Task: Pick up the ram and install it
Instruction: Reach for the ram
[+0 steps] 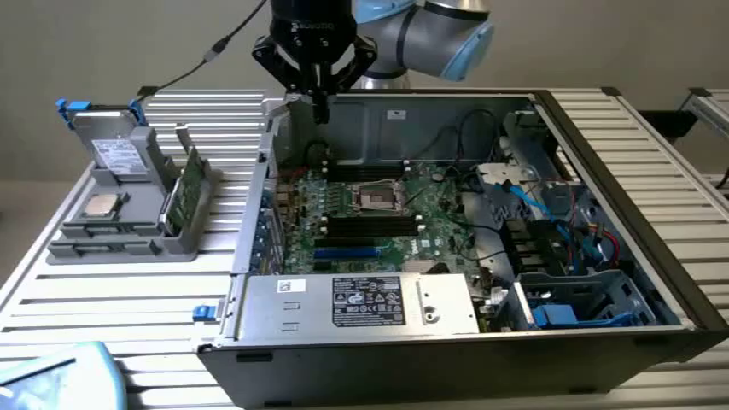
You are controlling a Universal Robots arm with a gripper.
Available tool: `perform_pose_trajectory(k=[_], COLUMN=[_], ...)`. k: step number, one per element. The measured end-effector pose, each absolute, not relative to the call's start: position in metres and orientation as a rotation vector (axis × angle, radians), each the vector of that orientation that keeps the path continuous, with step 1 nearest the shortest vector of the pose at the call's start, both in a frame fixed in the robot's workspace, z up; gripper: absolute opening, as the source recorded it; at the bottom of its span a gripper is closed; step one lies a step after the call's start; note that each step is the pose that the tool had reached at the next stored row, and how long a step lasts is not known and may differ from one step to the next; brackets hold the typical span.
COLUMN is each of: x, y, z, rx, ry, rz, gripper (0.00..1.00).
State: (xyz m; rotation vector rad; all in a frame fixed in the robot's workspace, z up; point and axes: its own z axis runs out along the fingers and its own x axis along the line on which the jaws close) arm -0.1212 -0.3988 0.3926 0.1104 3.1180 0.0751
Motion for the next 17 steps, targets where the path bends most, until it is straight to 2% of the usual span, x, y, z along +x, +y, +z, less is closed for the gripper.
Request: perform_pose_trajectory(k=[10, 17], x=[-0.122, -0.152], y=[-0.399, -0.399], z=[0.393, 0.393], rx=[0.111, 0.111], ry=[3.118, 3.122], rz=[0.075, 0.078], gripper=[0.11, 0.11])
